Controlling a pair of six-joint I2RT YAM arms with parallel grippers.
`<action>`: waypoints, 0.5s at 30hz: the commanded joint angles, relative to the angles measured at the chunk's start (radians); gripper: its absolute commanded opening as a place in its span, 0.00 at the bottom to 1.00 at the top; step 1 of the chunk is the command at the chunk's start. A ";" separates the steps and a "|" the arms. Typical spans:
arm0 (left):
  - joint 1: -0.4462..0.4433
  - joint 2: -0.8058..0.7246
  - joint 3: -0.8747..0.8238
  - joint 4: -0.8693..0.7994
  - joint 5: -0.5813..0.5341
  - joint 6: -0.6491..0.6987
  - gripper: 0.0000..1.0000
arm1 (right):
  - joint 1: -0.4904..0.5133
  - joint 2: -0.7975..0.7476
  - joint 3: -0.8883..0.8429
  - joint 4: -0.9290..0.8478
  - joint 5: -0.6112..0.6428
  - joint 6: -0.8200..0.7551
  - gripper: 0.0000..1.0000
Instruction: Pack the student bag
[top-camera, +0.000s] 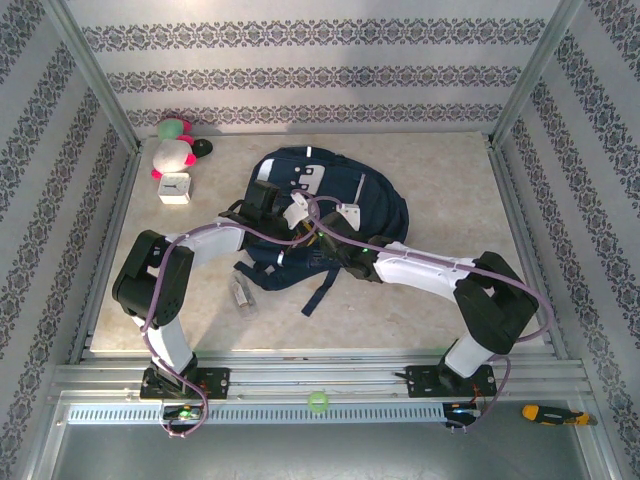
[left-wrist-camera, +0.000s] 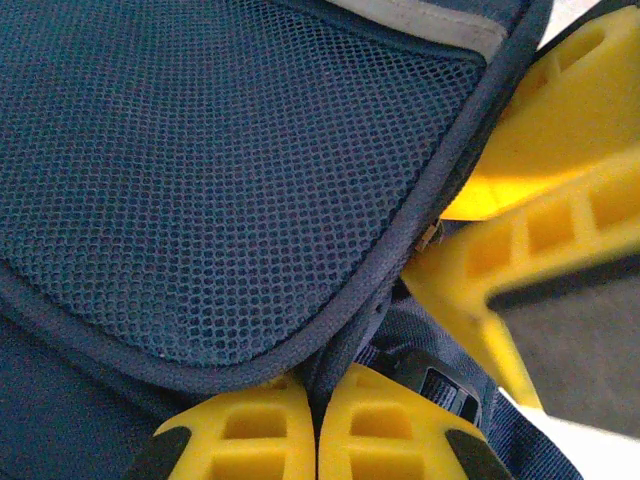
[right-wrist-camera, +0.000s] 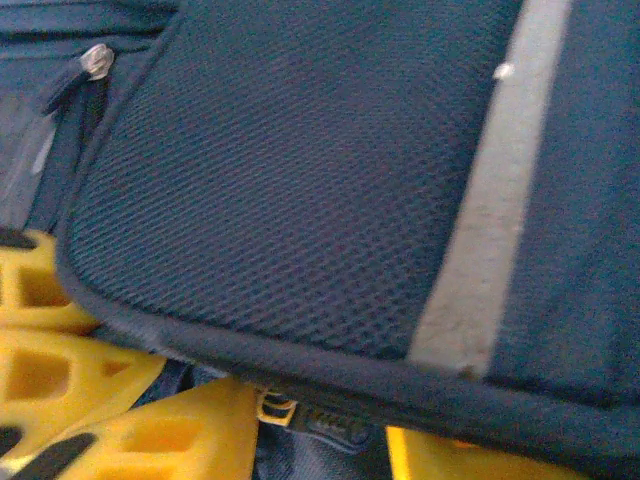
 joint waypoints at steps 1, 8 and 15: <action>-0.012 0.000 0.021 0.007 0.075 -0.029 0.00 | -0.022 0.008 0.019 0.002 0.088 -0.002 0.26; -0.006 0.005 0.037 -0.056 -0.003 0.028 0.00 | -0.049 -0.076 -0.063 0.003 0.072 -0.037 0.02; 0.028 -0.001 0.055 -0.143 -0.085 0.110 0.00 | -0.165 -0.205 -0.183 -0.026 -0.009 -0.078 0.00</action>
